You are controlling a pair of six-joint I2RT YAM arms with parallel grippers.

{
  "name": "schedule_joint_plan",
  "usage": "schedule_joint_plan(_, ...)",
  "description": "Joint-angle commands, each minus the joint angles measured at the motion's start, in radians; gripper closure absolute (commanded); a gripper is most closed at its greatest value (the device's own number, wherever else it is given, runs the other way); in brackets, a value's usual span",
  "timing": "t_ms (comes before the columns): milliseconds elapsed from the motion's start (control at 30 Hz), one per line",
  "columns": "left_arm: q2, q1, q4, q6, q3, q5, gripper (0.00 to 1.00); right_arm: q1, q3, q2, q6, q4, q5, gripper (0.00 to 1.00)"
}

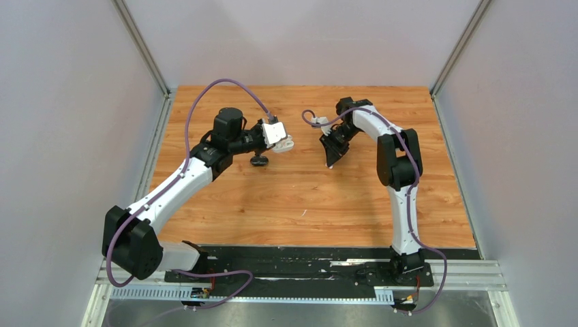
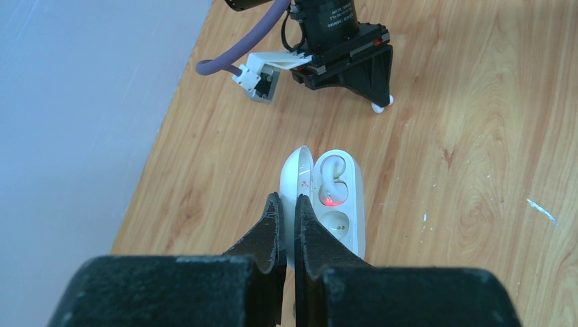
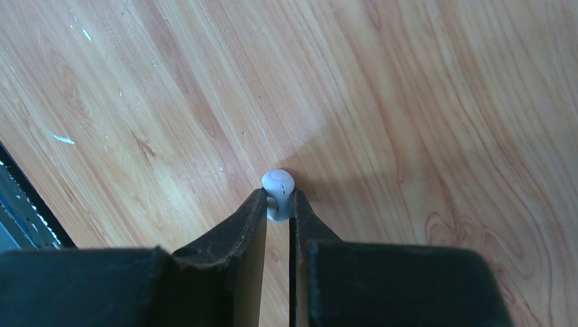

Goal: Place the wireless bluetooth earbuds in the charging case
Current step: Pick up the earbud from the center of the board, then place the earbud in the charging case.

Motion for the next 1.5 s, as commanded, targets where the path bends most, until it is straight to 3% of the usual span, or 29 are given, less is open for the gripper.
schedule_joint_plan(0,-0.003,0.003,0.035,-0.014,0.006,0.017,1.0,0.004,0.002,-0.057,0.002,0.028,0.02,0.95)
schedule_joint_plan(267,-0.004,0.004,0.027,-0.008,0.01,0.011,1.0,0.009,0.002,-0.12,0.016,0.027,0.024,1.0)
schedule_joint_plan(500,0.006,0.007,0.029,0.014,0.018,0.006,1.0,0.002,-0.135,-0.414,-0.22,0.041,-0.178,1.0)
schedule_joint_plan(667,0.056,0.008,0.055,0.041,0.049,0.019,1.0,0.004,-0.092,-0.547,-0.295,0.039,-0.313,1.0)
schedule_joint_plan(900,0.127,0.005,0.137,0.026,0.11,0.072,1.0,0.042,0.041,-0.55,-0.288,0.061,-0.472,1.0)
schedule_joint_plan(1100,0.134,-0.005,0.188,0.034,0.122,0.103,1.0,0.12,0.085,-0.513,-0.323,0.075,-0.47,1.0)
schedule_joint_plan(1267,0.121,-0.009,0.214,0.021,0.114,0.1,1.0,0.157,0.069,-0.511,-0.332,0.123,-0.471,1.0)
schedule_joint_plan(1467,0.106,-0.009,0.235,-0.061,0.116,0.095,1.0,0.193,-0.075,-0.583,-0.301,0.338,-0.444,1.0)
